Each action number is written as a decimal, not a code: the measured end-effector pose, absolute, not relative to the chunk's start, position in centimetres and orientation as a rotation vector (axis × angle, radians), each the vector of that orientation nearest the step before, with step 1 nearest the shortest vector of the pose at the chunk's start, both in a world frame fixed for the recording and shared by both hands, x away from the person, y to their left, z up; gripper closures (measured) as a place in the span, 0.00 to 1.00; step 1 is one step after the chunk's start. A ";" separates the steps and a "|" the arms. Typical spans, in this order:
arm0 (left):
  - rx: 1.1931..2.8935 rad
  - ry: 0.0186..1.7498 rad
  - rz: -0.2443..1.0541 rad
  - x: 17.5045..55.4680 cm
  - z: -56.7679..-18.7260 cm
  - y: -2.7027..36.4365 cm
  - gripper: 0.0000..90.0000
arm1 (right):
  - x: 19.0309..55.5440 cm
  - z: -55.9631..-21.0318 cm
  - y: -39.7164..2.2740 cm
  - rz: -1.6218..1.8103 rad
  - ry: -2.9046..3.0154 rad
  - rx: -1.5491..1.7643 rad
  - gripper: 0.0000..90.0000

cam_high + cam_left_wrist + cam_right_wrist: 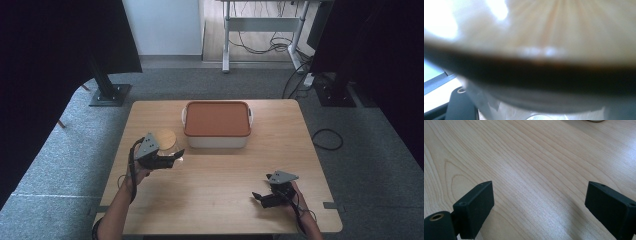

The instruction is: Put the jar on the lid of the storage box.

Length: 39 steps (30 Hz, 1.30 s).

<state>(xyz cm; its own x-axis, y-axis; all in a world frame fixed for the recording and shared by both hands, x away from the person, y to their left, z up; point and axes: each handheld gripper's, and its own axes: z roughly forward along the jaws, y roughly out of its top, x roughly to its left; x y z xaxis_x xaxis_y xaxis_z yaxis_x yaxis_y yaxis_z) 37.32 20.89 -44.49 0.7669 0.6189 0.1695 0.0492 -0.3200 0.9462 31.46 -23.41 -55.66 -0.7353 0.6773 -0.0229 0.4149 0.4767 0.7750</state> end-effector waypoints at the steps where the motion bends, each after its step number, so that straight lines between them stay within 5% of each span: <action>1: 1.828 0.513 0.630 37.3 -44.4 20.8 0.28 | 31.5 -55.7 -23.4 1.127 2.401 0.922 0.09; 39: 1.805 0.443 0.650 39.3 -41.5 18.0 0.28 | 31.5 -55.7 -23.5 1.132 2.406 0.915 0.09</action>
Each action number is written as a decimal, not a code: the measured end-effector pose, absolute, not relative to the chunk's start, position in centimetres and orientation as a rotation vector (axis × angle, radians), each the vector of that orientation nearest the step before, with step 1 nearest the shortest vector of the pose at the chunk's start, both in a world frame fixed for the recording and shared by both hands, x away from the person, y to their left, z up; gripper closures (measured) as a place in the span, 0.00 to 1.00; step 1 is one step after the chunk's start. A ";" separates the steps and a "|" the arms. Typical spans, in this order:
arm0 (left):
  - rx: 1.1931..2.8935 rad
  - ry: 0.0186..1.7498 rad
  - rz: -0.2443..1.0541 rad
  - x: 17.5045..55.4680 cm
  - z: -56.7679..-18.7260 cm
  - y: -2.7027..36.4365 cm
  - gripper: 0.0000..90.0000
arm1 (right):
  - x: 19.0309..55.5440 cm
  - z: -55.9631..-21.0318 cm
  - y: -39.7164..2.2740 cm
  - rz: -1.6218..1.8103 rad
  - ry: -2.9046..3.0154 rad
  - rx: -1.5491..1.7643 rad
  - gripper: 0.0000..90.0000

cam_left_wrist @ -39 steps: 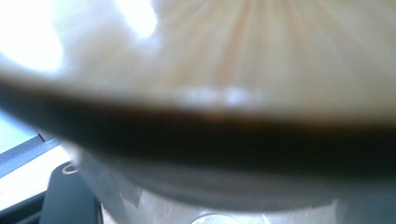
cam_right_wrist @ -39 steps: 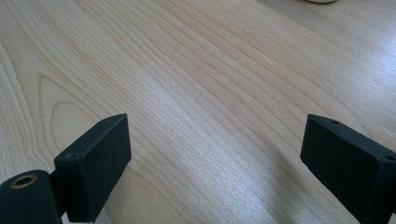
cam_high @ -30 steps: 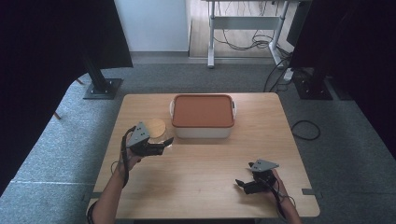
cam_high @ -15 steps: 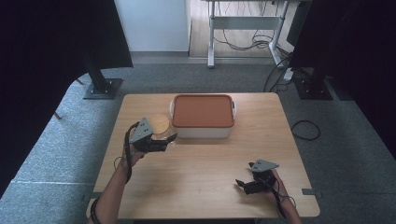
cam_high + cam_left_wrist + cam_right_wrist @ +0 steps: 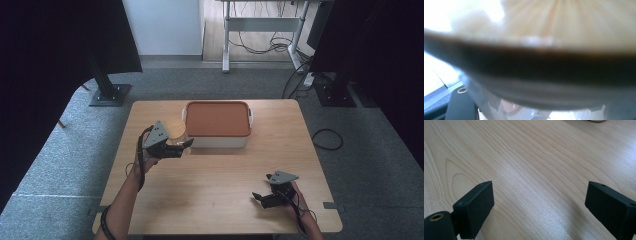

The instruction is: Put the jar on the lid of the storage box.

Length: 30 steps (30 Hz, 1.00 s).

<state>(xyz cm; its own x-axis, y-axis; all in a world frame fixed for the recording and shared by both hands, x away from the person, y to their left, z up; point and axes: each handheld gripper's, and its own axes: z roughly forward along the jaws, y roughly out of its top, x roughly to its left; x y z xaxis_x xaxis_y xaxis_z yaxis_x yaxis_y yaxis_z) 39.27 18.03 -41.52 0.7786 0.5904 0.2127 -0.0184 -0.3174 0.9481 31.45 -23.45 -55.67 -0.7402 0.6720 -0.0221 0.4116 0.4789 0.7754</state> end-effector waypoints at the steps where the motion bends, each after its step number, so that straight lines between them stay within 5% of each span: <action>1: 1.804 0.443 0.653 39.3 -41.4 17.9 0.28 | 31.5 -55.7 -23.5 1.133 2.407 0.916 0.09; 30: 1.813 0.399 0.662 41.3 -39.5 15.5 0.28 | 31.5 -55.6 -23.5 1.139 2.409 0.914 0.09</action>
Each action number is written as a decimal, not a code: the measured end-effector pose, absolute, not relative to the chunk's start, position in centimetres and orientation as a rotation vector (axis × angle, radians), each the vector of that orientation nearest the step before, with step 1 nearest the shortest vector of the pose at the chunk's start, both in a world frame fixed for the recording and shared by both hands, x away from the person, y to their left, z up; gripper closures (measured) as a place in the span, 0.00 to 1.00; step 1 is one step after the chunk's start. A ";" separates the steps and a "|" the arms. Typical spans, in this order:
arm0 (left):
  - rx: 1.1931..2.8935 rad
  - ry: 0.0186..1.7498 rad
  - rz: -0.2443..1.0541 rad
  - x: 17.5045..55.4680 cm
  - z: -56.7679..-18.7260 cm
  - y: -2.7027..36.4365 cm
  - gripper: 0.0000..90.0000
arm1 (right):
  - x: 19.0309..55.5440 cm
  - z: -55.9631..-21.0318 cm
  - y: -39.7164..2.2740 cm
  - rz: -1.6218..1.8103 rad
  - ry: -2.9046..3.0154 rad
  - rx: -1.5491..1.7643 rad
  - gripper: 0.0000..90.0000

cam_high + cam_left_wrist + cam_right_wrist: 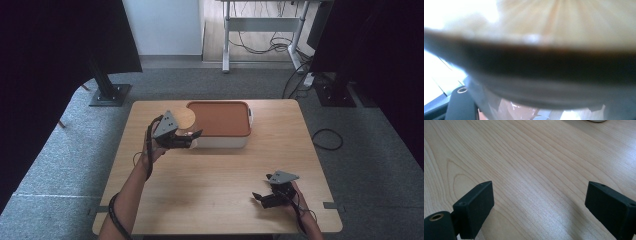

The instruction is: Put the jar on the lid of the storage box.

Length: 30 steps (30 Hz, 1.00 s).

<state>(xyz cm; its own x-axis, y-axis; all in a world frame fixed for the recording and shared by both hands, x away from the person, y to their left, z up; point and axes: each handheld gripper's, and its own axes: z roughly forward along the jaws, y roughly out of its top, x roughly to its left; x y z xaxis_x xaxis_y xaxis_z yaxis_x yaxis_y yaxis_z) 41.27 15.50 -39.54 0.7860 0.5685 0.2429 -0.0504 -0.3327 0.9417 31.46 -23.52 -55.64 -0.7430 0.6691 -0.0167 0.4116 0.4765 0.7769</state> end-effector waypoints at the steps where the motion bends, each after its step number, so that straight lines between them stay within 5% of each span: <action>1: 1.814 0.399 0.663 41.3 -39.5 15.5 0.28 | 31.5 -55.6 -23.5 1.139 2.410 0.913 0.09; 30: 1.814 0.378 0.681 44.3 -37.8 13.5 0.28 | 31.5 -55.6 -23.5 1.145 2.414 0.909 0.09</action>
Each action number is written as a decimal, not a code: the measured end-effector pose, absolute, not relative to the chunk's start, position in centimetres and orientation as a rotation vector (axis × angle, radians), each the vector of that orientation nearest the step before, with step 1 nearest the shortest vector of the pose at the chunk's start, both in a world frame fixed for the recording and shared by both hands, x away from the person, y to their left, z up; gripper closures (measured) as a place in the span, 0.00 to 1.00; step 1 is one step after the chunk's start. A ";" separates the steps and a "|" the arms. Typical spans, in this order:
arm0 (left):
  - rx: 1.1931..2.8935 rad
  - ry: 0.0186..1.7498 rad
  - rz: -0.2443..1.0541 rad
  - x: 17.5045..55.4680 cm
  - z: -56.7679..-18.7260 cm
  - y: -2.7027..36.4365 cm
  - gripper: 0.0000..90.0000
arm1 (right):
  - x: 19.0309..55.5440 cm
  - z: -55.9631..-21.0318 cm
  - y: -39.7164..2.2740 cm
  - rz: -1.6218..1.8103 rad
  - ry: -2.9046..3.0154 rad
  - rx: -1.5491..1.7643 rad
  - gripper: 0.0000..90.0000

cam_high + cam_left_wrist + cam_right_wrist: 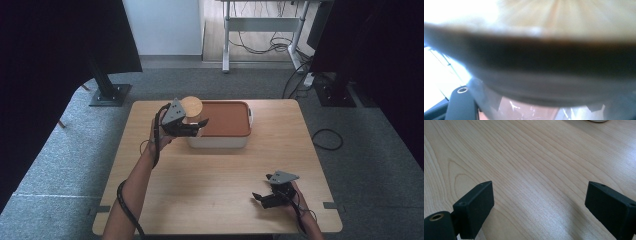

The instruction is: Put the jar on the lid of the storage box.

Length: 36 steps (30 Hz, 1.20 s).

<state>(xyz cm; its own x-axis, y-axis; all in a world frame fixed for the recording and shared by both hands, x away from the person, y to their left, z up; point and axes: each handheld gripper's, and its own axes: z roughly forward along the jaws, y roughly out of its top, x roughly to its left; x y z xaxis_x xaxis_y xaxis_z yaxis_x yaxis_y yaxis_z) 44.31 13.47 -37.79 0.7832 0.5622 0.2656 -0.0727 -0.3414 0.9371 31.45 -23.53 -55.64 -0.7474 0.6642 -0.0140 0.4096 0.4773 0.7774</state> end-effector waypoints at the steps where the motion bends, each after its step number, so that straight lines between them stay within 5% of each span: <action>1: 1.815 0.376 0.682 44.4 -37.7 13.4 0.28 | 31.5 -55.6 -23.5 1.145 2.415 0.908 0.09; 36: 1.845 0.397 0.679 47.7 -38.5 10.5 0.28 | 31.4 -55.7 -23.5 1.141 2.422 0.898 0.09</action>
